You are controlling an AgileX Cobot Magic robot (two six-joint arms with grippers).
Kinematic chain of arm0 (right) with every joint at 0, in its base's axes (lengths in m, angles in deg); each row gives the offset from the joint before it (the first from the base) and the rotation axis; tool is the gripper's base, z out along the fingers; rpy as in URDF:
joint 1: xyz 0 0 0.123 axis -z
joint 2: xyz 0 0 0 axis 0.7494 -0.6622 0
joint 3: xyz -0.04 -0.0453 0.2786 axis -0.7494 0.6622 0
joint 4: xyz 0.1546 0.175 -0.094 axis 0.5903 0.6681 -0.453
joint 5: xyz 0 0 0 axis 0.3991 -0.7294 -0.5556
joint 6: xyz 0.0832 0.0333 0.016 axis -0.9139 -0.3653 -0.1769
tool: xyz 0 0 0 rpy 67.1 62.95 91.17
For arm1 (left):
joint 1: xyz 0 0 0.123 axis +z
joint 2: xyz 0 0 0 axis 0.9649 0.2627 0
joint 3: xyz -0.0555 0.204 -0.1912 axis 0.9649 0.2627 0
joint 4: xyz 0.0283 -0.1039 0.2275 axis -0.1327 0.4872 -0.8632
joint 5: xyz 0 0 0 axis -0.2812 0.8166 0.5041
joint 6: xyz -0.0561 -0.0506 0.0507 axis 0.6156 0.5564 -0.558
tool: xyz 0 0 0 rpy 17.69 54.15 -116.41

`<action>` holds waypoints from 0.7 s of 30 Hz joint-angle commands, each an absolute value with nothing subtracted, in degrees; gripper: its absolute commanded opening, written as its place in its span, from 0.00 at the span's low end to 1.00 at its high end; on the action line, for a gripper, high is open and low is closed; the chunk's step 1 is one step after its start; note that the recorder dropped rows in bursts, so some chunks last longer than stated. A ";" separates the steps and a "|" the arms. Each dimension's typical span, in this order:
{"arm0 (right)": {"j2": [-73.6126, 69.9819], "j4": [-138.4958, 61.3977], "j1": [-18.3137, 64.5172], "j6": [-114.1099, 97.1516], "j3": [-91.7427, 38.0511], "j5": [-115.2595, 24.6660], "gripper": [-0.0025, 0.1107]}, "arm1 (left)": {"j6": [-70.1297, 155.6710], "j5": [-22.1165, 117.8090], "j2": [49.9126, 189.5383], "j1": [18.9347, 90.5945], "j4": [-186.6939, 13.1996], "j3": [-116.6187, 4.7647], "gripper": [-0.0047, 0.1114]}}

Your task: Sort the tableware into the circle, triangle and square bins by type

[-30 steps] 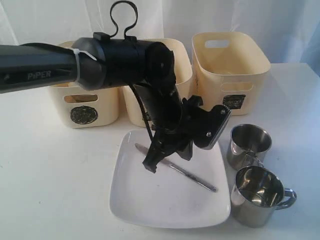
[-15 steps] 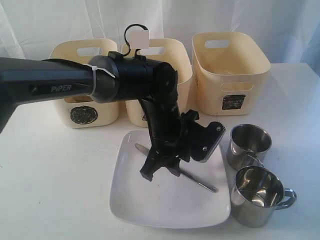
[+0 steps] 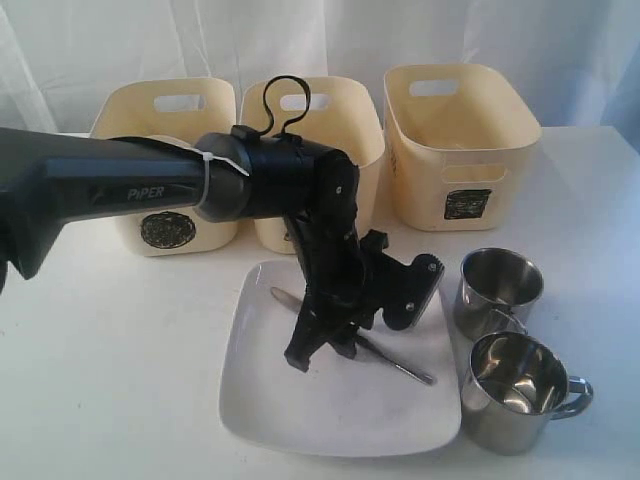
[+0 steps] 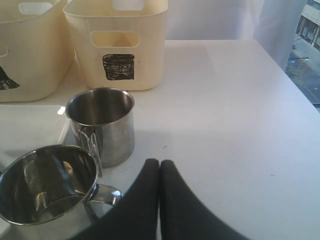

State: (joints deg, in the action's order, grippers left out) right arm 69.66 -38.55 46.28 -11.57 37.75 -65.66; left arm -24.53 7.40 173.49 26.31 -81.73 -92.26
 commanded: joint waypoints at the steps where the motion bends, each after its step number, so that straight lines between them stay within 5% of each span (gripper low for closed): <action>1: 69.98 -38.55 46.23 -11.36 38.05 -64.87 0.02 | -24.09 6.97 174.13 26.16 -81.46 -91.96 0.44; 17: 69.98 -38.55 46.23 -11.36 38.05 -64.87 0.02 | -21.52 4.18 177.55 26.16 -81.46 -91.96 0.40; 21: 69.98 -38.55 46.23 -11.36 38.05 -64.87 0.02 | -20.58 2.87 177.55 26.16 -81.46 -91.96 0.27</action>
